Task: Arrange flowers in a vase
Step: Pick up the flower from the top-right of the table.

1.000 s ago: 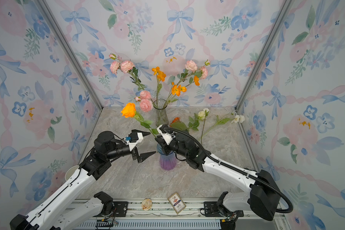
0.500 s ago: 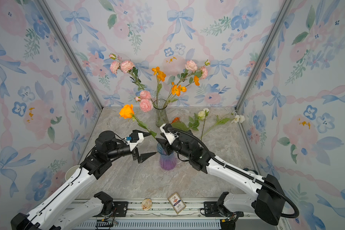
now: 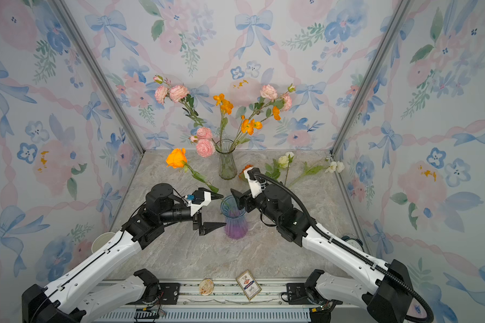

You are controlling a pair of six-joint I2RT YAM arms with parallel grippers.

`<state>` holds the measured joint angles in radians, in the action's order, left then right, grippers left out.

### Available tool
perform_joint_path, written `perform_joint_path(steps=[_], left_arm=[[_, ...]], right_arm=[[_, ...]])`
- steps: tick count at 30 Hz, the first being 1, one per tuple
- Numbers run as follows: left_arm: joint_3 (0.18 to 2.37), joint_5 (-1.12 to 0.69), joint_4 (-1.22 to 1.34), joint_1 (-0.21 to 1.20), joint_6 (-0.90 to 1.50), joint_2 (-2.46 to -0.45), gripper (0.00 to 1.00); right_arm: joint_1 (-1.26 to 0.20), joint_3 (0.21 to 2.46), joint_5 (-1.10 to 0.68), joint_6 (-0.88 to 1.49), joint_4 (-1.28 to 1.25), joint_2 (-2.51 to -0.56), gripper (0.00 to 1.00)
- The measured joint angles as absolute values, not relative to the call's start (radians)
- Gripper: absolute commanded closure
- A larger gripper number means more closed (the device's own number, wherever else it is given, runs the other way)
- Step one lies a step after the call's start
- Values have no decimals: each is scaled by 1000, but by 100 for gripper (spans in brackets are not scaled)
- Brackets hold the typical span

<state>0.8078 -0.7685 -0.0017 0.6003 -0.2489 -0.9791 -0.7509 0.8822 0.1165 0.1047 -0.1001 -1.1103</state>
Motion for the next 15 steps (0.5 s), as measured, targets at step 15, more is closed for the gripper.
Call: perform_joint_path(steps=[15], left_arm=[[791,-169,39,921,-239,-1018,2]], right_arm=[[-272,983,122,330,200,-1501,34]])
